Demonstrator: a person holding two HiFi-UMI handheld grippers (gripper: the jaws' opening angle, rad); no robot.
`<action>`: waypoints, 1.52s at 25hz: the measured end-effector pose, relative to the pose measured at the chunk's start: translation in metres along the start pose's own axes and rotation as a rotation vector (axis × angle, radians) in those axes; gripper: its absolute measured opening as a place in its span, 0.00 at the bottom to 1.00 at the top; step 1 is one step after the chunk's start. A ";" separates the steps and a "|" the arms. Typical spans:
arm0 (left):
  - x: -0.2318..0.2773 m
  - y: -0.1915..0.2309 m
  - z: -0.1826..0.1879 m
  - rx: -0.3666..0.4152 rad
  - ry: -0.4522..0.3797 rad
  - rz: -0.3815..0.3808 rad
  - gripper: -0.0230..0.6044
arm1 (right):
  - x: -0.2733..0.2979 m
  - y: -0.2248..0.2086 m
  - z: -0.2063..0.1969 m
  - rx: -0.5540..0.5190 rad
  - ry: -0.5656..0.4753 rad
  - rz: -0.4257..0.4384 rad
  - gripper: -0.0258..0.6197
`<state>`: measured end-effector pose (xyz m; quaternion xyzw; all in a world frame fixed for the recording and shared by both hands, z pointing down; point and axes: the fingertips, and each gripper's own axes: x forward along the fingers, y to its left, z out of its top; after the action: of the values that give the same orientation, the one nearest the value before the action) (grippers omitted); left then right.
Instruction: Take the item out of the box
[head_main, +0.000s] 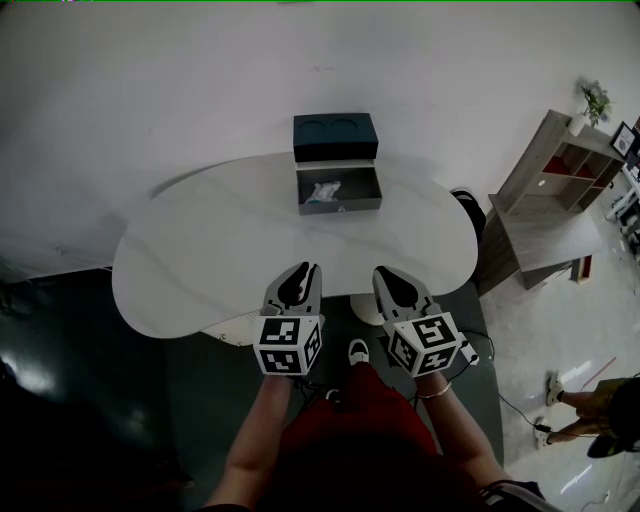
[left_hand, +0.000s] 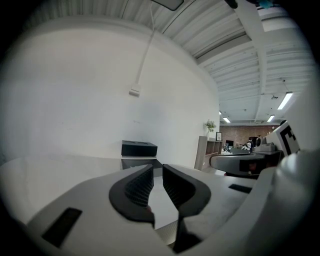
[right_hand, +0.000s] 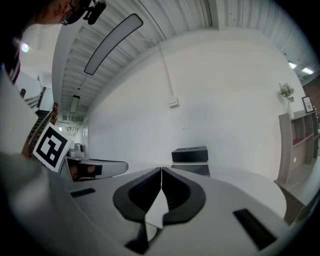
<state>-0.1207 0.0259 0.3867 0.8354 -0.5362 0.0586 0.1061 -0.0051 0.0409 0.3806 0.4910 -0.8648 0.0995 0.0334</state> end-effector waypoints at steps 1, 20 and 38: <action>0.003 0.001 0.000 0.000 0.003 0.001 0.09 | 0.002 -0.002 0.000 0.001 0.000 0.001 0.06; 0.090 0.025 -0.001 0.003 0.068 0.037 0.22 | 0.071 -0.061 -0.004 0.035 0.051 0.031 0.06; 0.184 0.063 -0.003 0.023 0.170 0.094 0.28 | 0.146 -0.123 -0.002 0.060 0.090 0.067 0.06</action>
<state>-0.1006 -0.1612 0.4358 0.8026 -0.5630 0.1404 0.1386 0.0251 -0.1429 0.4225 0.4576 -0.8750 0.1486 0.0544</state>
